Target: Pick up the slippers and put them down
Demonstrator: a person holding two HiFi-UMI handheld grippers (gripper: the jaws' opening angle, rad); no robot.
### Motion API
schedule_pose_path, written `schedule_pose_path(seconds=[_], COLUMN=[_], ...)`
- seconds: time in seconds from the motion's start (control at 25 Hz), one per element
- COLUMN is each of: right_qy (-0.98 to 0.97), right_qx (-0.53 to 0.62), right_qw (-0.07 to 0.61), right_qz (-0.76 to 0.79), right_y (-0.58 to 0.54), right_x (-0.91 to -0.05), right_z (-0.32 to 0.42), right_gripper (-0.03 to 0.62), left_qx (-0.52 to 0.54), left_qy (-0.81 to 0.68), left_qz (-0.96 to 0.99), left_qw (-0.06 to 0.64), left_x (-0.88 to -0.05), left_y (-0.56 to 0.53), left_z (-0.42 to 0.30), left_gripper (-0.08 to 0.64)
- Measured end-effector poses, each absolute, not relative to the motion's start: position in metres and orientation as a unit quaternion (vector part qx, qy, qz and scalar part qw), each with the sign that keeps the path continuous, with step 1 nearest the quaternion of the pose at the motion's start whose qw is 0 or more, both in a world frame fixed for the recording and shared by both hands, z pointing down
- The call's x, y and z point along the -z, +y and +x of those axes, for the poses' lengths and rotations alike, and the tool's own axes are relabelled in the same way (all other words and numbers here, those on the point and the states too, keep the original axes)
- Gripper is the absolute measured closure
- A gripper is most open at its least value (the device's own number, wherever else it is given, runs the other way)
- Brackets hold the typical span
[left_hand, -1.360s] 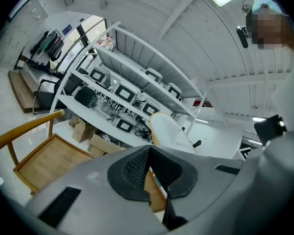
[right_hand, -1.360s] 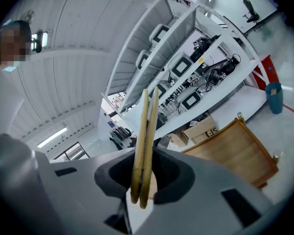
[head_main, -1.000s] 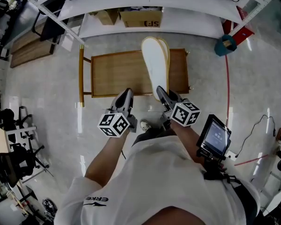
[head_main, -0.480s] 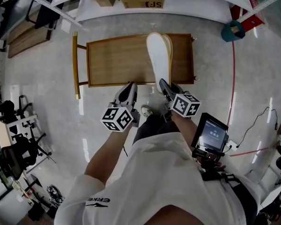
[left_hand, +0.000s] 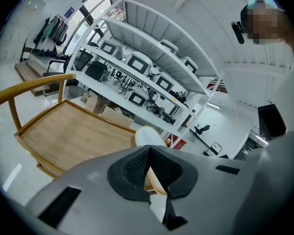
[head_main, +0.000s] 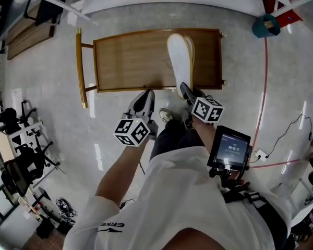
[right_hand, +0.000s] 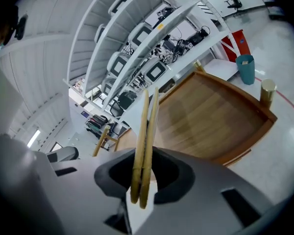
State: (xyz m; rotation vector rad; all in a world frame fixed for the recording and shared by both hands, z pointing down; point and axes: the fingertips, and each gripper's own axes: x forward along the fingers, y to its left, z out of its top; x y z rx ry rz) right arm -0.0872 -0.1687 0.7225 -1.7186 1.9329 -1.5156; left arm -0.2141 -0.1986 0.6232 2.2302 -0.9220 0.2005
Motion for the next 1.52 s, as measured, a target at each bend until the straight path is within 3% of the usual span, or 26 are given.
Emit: schedule_pose_path(seconds=[1.08,1.52], right_qy=[0.589,0.584], right_qx=[0.576,0.586], right_qw=[0.030,0.002], right_qz=[-0.566,-0.561], right_y=[-0.149,-0.142], right_x=[-0.771,-0.782], right_z=[-0.097,-0.097], right_gripper=[0.518,0.458], left_qx=[-0.079,-0.077], left_qy=[-0.348,-0.346], left_qz=[0.858,0.859], left_qw=[0.370,0.369], left_x=[-0.643,-0.643], left_y=[-0.199,-0.200], left_z=[-0.213,-0.215], left_gripper=[0.557,0.557])
